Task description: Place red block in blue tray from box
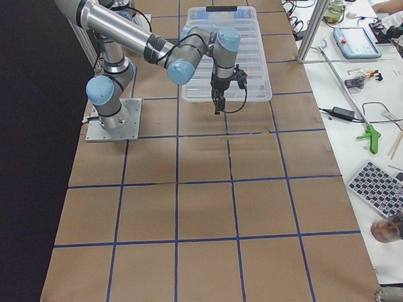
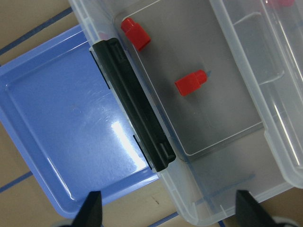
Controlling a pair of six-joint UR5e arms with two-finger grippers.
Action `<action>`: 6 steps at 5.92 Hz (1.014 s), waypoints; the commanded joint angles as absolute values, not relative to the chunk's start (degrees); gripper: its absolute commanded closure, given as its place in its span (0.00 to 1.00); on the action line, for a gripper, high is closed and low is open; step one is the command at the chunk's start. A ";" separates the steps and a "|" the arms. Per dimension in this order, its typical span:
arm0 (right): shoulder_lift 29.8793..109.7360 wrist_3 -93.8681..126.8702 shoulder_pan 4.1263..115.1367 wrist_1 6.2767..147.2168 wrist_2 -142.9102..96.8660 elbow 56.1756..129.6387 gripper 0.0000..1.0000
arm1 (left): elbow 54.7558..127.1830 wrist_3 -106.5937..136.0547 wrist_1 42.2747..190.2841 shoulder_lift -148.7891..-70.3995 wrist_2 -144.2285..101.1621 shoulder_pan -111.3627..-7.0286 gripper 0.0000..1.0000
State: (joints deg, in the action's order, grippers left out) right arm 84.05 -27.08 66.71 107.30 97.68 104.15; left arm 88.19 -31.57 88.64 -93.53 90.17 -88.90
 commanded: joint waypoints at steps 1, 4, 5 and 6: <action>83.67 -29.09 65.31 107.84 97.73 104.06 0.00 | 88.76 -40.48 88.59 -94.74 90.35 -89.64 0.01; 83.67 -30.93 63.12 108.02 98.52 103.97 0.00 | 88.60 -64.40 87.72 -97.19 90.61 -90.17 0.01; 83.67 -32.76 62.32 108.89 98.61 103.97 0.00 | 89.12 -67.30 85.45 -97.64 90.62 -90.35 0.01; 83.67 -33.83 61.36 109.24 98.61 103.97 0.00 | 89.82 -75.33 80.91 -98.34 89.92 -90.53 0.02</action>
